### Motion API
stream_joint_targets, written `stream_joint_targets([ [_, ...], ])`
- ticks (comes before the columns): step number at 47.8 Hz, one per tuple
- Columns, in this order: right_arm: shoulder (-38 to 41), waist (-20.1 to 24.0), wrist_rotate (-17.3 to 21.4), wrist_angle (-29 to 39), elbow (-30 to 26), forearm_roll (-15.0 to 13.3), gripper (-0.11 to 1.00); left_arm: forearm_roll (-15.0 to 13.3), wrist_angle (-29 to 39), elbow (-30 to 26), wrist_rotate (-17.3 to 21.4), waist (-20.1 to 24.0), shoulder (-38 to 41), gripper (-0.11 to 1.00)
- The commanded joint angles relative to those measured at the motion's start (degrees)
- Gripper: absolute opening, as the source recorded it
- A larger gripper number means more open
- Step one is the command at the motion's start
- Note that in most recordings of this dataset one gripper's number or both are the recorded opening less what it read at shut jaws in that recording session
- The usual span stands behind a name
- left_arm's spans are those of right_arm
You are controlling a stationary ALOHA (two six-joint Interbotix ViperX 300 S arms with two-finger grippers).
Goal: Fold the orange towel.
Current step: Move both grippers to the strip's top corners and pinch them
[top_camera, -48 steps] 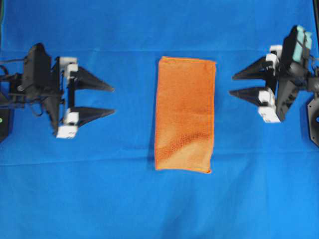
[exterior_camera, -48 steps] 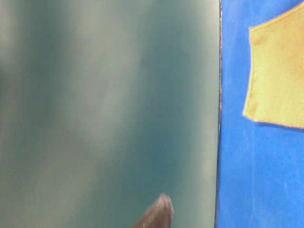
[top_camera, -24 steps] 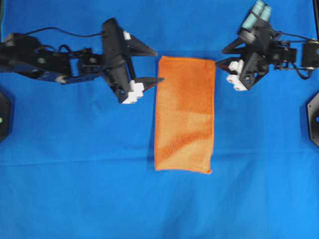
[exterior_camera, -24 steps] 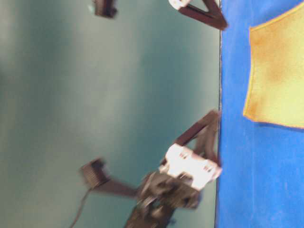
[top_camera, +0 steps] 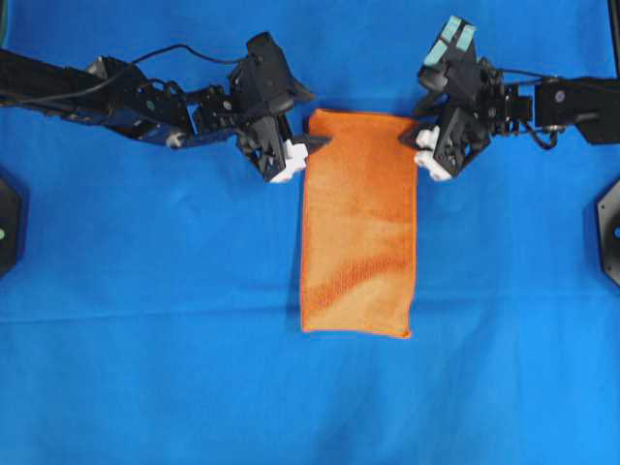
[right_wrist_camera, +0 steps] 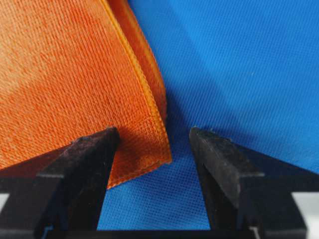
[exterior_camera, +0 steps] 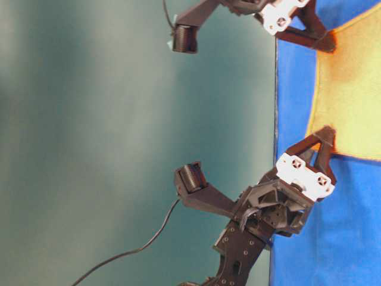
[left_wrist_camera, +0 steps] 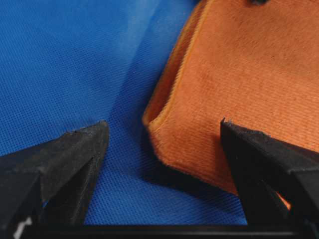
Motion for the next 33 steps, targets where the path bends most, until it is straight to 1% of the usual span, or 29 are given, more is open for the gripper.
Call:
stream_joint_targets([
  [1, -0.35, -0.18, -0.18, -0.44, -0.7, -0.18, 0.62, 0.09, -0.35, -1.05, 0.09, 0.18, -0.97, 0.85],
  [3, -0.35, -0.18, -0.26, -0.53, -0.62, -0.18, 0.61, 0.09, -0.26, -0.97, 0.09, 0.18, -0.97, 0.82],
  [5, -0.35, -0.18, -0.35, -0.53, -0.62, -0.26, 0.58, 0.09, -0.18, -0.79, 0.09, 0.26, -0.97, 0.75],
  [7, -0.35, -0.18, -0.53, -0.53, -0.7, -0.44, 0.53, 0.09, -0.18, -0.7, 0.09, 0.18, -0.97, 0.65],
  [10, -0.35, -0.18, -1.05, -0.7, -0.7, -0.62, 0.39, 0.09, -0.18, -0.7, 0.18, 0.18, -0.97, 0.46],
  [13, -0.35, -0.18, -1.58, -1.14, -0.7, -0.62, 0.21, 0.18, -0.18, -0.62, 0.26, 0.18, -0.88, 0.27],
  [14, -0.26, -0.09, -1.67, -1.32, -0.7, -0.7, 0.13, 0.26, -0.18, -0.62, 0.26, 0.18, -0.97, 0.21],
  [15, -0.35, -0.18, -1.76, -1.41, -0.7, -0.62, 0.08, 0.26, -0.18, -0.62, 0.26, 0.18, -0.88, 0.16],
  [16, -0.35, -0.18, -1.85, -1.58, -0.7, -0.7, 0.04, 0.26, -0.09, -0.62, 0.35, 0.18, -0.88, 0.11],
  [18, -0.35, -0.18, -1.85, -1.76, -0.7, -0.62, 0.03, 0.26, -0.18, -0.53, 0.53, 0.18, -0.97, 0.02],
  [19, -0.35, -0.18, -1.85, -1.76, -0.7, -0.7, 0.03, 0.26, -0.18, -0.53, 0.62, 0.09, -0.97, 0.01],
  [33, -0.62, -0.18, -1.85, -1.23, -0.97, -0.44, 0.03, 0.26, -0.09, -0.53, 1.49, 0.26, -1.76, 0.01],
])
